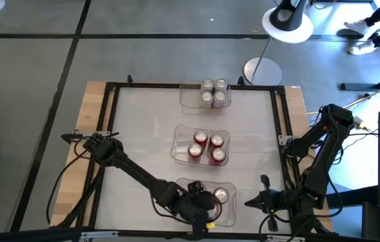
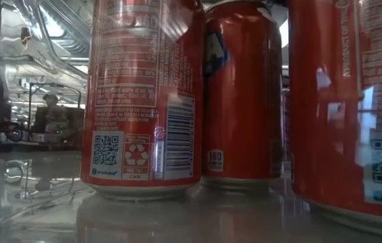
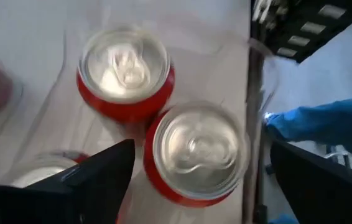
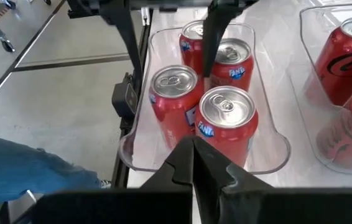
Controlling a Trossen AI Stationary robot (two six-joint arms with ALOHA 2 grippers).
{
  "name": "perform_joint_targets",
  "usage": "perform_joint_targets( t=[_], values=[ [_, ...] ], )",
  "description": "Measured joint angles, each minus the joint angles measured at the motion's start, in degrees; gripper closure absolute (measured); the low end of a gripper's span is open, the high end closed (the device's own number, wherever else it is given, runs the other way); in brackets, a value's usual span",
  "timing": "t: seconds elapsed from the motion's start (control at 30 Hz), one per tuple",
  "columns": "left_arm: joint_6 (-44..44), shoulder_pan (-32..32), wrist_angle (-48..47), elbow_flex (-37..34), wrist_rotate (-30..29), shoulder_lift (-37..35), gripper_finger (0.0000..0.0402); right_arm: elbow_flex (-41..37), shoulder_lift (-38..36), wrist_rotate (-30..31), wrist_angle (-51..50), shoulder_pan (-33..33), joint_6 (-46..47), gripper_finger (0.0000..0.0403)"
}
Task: Sort soda cans
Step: Return to Home Position
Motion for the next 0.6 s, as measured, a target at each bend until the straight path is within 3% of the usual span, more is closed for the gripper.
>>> perform_joint_targets(
  t=[0.33,0.47,0.6],
  values=[
    [4.62,-0.93,-1.69,2.68,-0.35,-7.06,0.0077,0.02,0.0,-0.47,4.68,-0.05,1.31,0.0402],
    [7.03,-1.07,-4.31,2.77,-1.38,-10.09,0.0119,0.02,0.0,-0.82,4.66,-1.08,1.14,0.0402],
    [8.37,-1.11,-11.37,2.75,-0.85,-11.49,0.019,0.02,-0.07,-1.83,4.49,-3.03,-0.81,0.0402]
  ],
)
